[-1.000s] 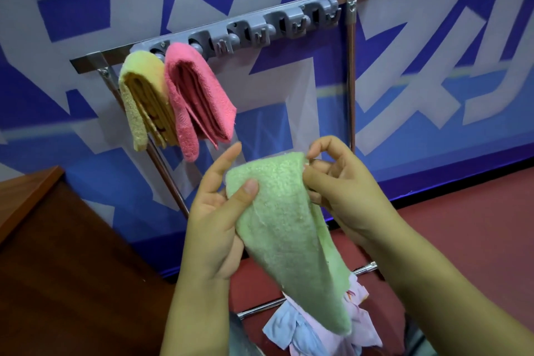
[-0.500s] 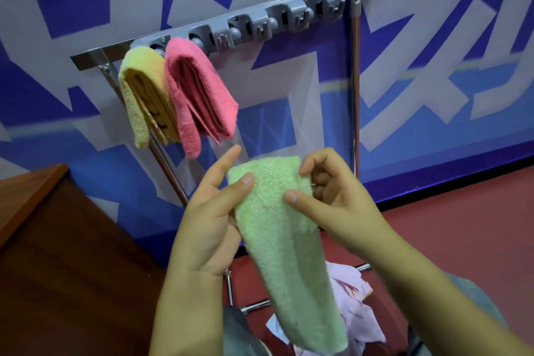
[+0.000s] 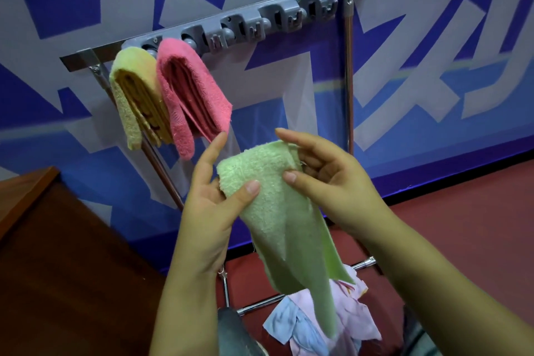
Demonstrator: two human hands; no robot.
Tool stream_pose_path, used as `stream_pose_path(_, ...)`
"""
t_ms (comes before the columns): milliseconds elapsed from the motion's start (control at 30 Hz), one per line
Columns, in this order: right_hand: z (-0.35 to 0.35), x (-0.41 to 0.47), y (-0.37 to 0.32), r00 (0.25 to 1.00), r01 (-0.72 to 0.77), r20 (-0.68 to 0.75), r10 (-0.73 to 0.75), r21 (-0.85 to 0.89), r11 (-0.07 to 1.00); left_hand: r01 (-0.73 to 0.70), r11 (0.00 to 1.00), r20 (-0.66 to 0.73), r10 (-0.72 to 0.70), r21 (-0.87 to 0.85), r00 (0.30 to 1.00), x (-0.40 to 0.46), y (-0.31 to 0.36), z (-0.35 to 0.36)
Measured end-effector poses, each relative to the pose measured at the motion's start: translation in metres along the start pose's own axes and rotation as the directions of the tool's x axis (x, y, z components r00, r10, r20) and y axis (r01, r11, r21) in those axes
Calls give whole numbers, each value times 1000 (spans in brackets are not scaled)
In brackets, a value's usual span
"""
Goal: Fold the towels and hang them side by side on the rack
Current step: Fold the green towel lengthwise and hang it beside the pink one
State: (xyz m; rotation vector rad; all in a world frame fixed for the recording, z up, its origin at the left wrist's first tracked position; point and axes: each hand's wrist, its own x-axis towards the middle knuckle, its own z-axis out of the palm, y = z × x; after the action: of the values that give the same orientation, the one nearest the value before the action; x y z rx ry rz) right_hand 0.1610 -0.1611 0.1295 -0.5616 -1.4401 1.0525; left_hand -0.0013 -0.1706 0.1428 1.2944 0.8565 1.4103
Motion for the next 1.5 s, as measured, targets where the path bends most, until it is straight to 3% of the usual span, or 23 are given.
stream_pose_path(167, -7, 0, -3, 1000, 27, -7, -28, -54, 998, -60, 997, -33, 58, -54, 998, 3, 8, 10)
stream_pose_path(333, -5, 2, -2, 1000, 8, 18, -7, -24, 1000, 117, 960, -1, -122, -255, 993, 9, 13, 9)
stream_pose_path(433, -2, 0, 0, 998, -20, 66, 22, -20, 1000, 118, 961, -15, -126, -249, 992, 8, 13, 7)
stream_pose_path(700, 1, -2, 2, 998, 42, -35, -49, -179, 983, 17, 994, -40, -21, -106, 999, 4, 15, -4)
stream_pose_path(800, 1, -3, 3, 995, 89, -21, -100, -295, 951, -76, 996, -117, 69, -52, 991, 3, 15, -5)
stream_pose_path(1233, -5, 2, 0, 959, 225, -67, -274, -404, 887, -305, 952, -231, 304, 30, 924, 8, 4, 11)
stream_pose_path(1500, -8, 2, 0, 937, 236, -123, -327, -465, 853, -414, 906, -188, 423, 84, 887, 9, 2, 21)
